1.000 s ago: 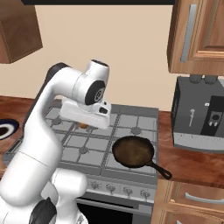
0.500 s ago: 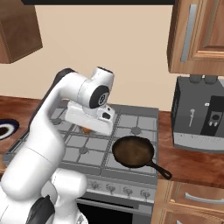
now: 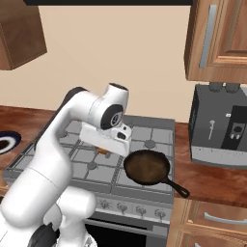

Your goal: Pick the croissant and place it on the pan. Then turn on the stove to warm the croissant.

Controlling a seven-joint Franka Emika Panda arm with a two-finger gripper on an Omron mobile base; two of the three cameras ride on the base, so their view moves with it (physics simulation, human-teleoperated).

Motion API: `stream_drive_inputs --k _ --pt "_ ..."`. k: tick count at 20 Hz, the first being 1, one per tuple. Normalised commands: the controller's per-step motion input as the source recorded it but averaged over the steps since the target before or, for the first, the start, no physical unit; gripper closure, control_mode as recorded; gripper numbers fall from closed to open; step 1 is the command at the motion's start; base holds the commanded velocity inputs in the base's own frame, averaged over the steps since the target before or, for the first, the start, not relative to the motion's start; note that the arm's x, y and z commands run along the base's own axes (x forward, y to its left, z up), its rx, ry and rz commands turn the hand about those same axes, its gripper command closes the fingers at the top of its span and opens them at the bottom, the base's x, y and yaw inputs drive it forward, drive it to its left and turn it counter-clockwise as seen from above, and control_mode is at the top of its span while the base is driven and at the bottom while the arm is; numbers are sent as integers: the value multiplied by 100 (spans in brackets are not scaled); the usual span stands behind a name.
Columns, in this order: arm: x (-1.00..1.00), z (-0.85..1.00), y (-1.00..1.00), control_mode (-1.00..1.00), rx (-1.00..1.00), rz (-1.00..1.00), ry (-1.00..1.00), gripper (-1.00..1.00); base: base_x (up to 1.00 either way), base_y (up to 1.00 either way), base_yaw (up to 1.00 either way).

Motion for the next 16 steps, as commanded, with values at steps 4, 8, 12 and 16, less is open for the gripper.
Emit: stream_drive_inputs --k 4,8,12,16 --pt "20 -22 -27 -100 -7 -10 0 100 0 0 0" --pt "24 -19 -28 -100 -8 -8 0 100 0 0 0" --pt "18 -16 -34 -100 -8 -4 1 100 0 0 0" --pt "6 -19 -41 -100 -7 -1 3 100 0 0 0"
